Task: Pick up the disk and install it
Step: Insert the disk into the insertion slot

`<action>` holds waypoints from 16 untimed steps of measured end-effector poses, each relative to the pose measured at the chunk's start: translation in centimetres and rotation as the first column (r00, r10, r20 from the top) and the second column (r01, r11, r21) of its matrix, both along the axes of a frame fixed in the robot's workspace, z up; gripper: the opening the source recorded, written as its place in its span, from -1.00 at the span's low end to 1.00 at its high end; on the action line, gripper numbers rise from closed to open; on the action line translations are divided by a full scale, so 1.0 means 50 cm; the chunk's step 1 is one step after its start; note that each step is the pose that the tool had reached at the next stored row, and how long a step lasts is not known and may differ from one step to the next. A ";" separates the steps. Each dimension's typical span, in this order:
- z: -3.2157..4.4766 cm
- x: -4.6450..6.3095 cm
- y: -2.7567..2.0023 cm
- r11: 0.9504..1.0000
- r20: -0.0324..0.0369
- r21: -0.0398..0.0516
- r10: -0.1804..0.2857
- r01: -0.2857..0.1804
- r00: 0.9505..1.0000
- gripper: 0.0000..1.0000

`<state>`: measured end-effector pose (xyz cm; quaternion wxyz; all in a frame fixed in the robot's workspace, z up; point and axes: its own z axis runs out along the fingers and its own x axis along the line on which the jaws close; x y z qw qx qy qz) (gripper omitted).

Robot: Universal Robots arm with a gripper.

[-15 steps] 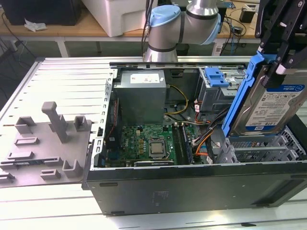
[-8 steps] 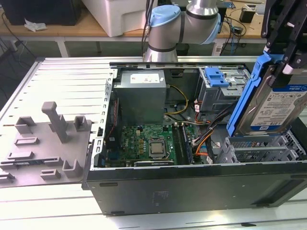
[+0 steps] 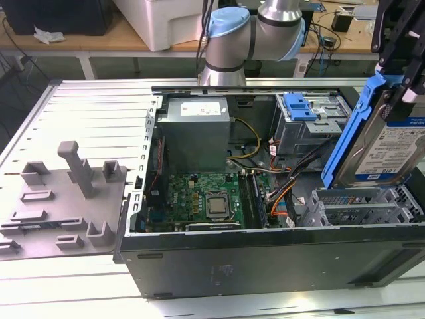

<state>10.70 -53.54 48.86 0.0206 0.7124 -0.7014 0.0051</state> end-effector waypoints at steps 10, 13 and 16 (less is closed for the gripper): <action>-0.001 0.004 0.0098 1.000 0.000 0.000 0.000 0.000 1.000 -0.26; -0.001 0.005 0.0118 1.000 0.000 0.000 0.000 0.000 1.000 -0.26; -0.001 0.008 0.0127 1.000 0.001 0.000 0.000 0.000 1.000 -0.26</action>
